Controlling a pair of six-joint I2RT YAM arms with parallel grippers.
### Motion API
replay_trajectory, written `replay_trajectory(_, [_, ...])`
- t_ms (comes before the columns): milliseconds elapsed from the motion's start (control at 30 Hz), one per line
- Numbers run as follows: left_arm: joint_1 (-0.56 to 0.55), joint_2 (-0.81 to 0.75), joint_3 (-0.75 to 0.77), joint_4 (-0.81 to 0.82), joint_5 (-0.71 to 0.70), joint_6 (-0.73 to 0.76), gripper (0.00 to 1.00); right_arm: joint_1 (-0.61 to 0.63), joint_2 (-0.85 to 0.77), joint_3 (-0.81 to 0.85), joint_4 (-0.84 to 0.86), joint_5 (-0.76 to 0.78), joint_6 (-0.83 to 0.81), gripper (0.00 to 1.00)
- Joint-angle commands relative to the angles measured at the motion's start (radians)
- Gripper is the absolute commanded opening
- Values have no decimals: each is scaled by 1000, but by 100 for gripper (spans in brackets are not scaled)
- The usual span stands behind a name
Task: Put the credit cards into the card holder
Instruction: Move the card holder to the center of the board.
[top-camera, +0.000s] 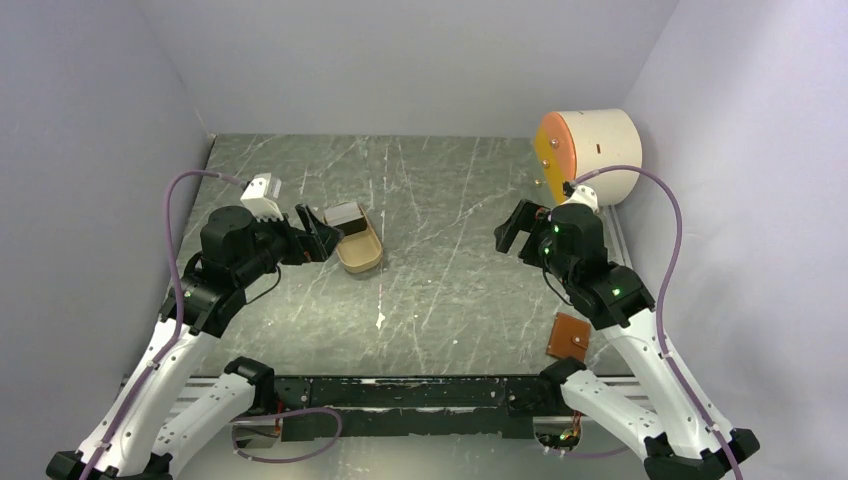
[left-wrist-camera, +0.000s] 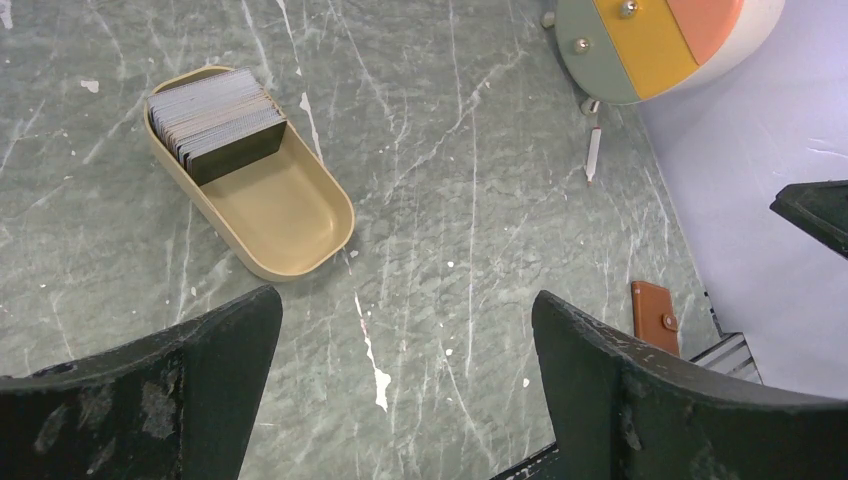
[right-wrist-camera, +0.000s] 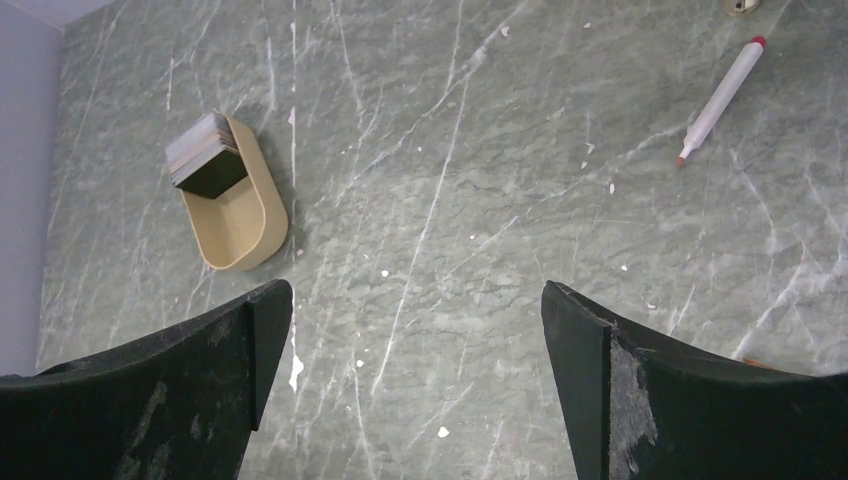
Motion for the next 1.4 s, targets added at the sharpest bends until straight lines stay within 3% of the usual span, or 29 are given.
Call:
replay_trajectory(0, [-8,-3,15,17,11,-4,99,-10,-2,25,-17,37,11,100])
replay_trajectory(333, [-8,-3,7,41,-1,5,99,-11,17,23,-56,95,85,100])
replay_trajectory(667, [-8,7,-64,60,-35,7,99,-11,137,12,-435,337,563,92])
replay_trajectory(900, [-8,15,-94,49,-44,43,100,-38,262,-92,-502,450,732,93])
replay_trajectory(1067, [-8,-4,-124,55,-58,61,100,-148,321,-179,-430,424,704,96])
replay_trajectory(1233, [-8,-12,-121,53,-45,71,100,-336,333,-318,-270,344,586,100])
replay_trajectory(1367, [-8,-23,-123,43,-56,76,100,-394,365,-374,-226,329,572,100])
